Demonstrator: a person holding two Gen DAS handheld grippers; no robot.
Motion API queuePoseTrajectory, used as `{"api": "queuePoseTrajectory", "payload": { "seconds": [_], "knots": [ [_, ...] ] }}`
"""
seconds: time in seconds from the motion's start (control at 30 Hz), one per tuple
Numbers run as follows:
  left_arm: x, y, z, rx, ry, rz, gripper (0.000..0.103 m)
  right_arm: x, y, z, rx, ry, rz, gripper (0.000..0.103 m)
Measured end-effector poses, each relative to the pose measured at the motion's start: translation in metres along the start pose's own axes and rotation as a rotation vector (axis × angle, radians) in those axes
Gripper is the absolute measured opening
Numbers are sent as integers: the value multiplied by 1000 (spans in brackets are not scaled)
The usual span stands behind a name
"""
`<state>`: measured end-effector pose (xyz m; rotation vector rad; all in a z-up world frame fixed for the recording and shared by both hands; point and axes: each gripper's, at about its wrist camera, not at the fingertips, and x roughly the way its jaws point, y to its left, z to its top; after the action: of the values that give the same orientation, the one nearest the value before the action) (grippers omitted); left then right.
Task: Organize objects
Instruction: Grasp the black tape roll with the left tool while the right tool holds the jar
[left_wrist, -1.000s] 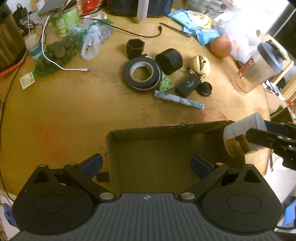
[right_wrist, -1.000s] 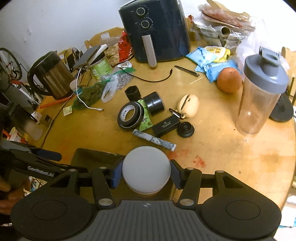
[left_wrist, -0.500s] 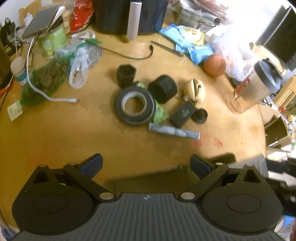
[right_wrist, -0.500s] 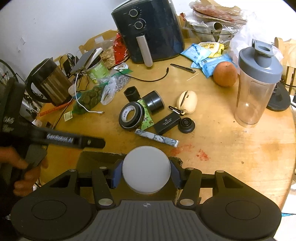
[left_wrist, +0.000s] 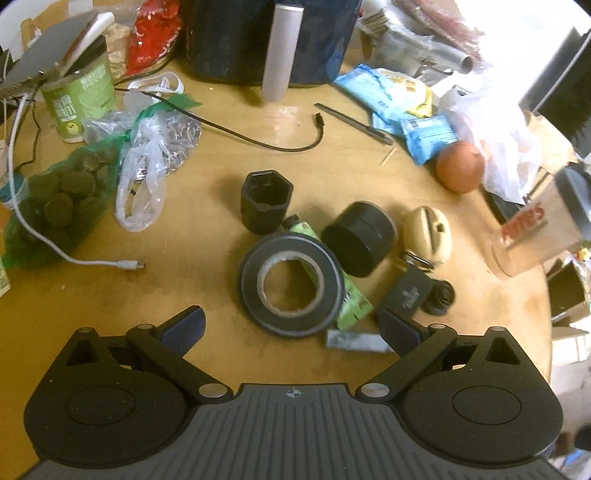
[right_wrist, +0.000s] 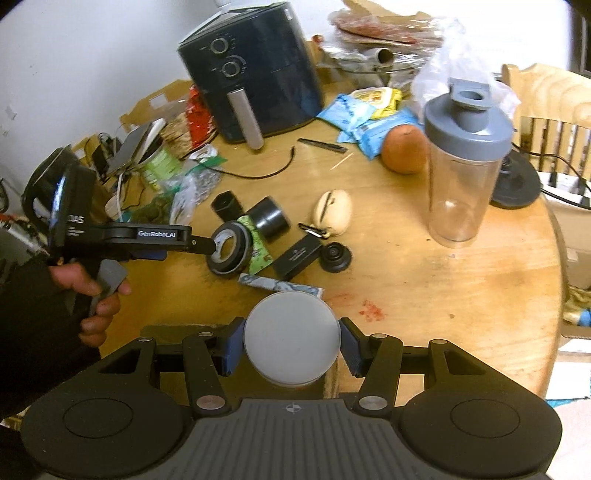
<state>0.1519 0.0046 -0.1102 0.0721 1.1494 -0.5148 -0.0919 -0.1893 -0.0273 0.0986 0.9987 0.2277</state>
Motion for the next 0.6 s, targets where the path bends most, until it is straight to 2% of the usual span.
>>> {"api": "queuePoseTrajectory", "payload": {
  "seconds": [0.23, 0.47, 0.6],
  "knots": [
    [37, 4, 12, 29, 37, 0, 102, -4, -8, -2, 53, 0, -47, 56],
    [54, 4, 18, 31, 54, -48, 103, -7, -14, -7, 97, -2, -80, 56],
    [64, 2, 20, 41, 70, -32, 103, -8, -16, -8, 113, -3, -89, 56]
  ]
}}
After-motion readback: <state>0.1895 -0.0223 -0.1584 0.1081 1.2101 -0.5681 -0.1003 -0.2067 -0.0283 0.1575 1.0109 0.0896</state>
